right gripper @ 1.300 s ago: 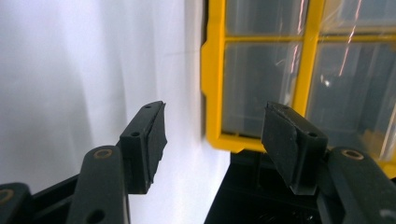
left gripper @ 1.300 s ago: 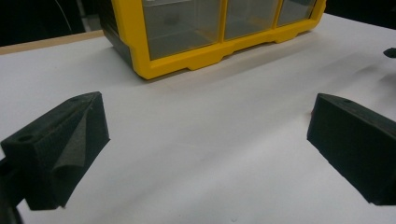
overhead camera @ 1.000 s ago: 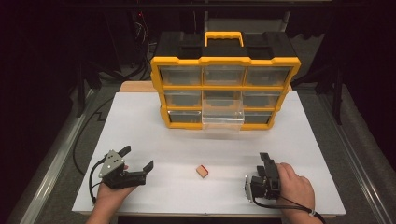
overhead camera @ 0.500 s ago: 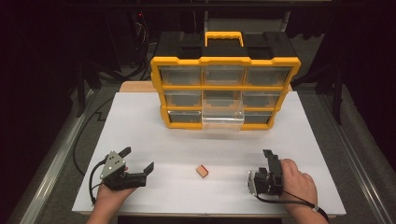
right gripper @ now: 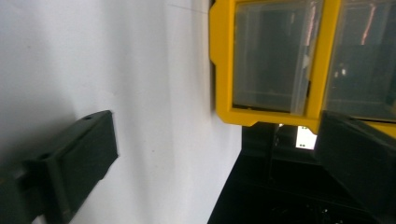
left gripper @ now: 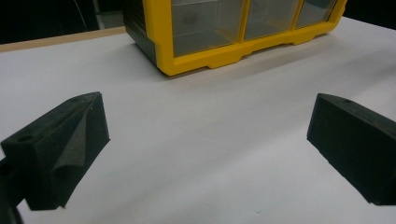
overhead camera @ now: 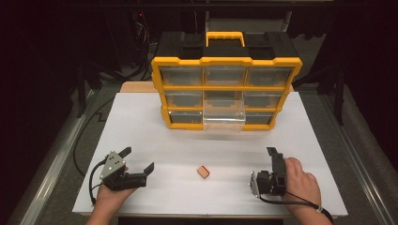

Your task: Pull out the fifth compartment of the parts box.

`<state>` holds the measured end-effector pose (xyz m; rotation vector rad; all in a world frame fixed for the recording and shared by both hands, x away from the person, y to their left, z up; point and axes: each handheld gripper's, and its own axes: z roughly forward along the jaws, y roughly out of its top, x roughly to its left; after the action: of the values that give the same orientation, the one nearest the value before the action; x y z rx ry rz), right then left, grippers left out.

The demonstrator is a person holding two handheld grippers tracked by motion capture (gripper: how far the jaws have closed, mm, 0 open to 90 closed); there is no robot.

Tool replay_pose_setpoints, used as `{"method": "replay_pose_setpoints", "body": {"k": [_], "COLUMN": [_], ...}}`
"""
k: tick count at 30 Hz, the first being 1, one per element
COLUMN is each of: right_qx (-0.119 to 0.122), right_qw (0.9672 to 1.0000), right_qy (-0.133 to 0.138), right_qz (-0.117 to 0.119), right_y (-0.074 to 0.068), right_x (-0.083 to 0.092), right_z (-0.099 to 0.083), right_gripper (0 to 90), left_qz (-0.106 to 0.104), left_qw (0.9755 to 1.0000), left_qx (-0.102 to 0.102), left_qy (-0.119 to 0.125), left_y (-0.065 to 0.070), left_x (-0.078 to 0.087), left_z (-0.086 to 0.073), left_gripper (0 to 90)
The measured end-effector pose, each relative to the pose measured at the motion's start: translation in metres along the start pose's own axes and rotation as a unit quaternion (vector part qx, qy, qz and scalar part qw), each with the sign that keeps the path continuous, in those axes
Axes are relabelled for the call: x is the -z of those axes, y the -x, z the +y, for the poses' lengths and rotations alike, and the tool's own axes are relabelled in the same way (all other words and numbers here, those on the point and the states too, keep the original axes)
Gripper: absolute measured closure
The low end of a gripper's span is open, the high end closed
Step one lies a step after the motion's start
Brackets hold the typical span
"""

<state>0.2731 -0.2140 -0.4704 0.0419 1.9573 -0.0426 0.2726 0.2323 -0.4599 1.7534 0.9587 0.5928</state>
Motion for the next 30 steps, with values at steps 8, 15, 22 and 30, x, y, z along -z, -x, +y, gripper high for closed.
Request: {"method": "replay_pose_setpoints", "body": {"k": [8, 15, 22, 30], "right_qx": [-0.015, -0.083, -0.145, -0.232], "right_qw": [0.9997, 0.9963, 0.9882, 0.9692], "right_qy": [0.011, 0.024, 0.033, 0.036], "right_qz": [-0.013, 0.006, 0.037, 0.075], "right_y": [0.004, 0.01, 0.011, 0.009], "right_x": [0.005, 0.003, -0.002, -0.006], "right_z": [-0.003, -0.008, -0.012, -0.019], "right_gripper": [0.0, 0.0, 0.2, 0.2], "left_qz": [-0.008, 0.001, -0.007, -0.007], "left_qw": [1.0, 1.0, 0.9998, 0.9998], "left_qx": [0.005, 0.003, 0.019, 0.016], "left_qy": [-0.001, -0.002, 0.002, -0.002], "left_y": [0.0, -0.001, -0.003, -0.003], "left_x": [0.002, 0.001, 0.003, 0.0], "left_z": [0.001, 0.001, 0.0, -0.001], "left_gripper": [0.3, 0.3, 0.3, 0.3]}}
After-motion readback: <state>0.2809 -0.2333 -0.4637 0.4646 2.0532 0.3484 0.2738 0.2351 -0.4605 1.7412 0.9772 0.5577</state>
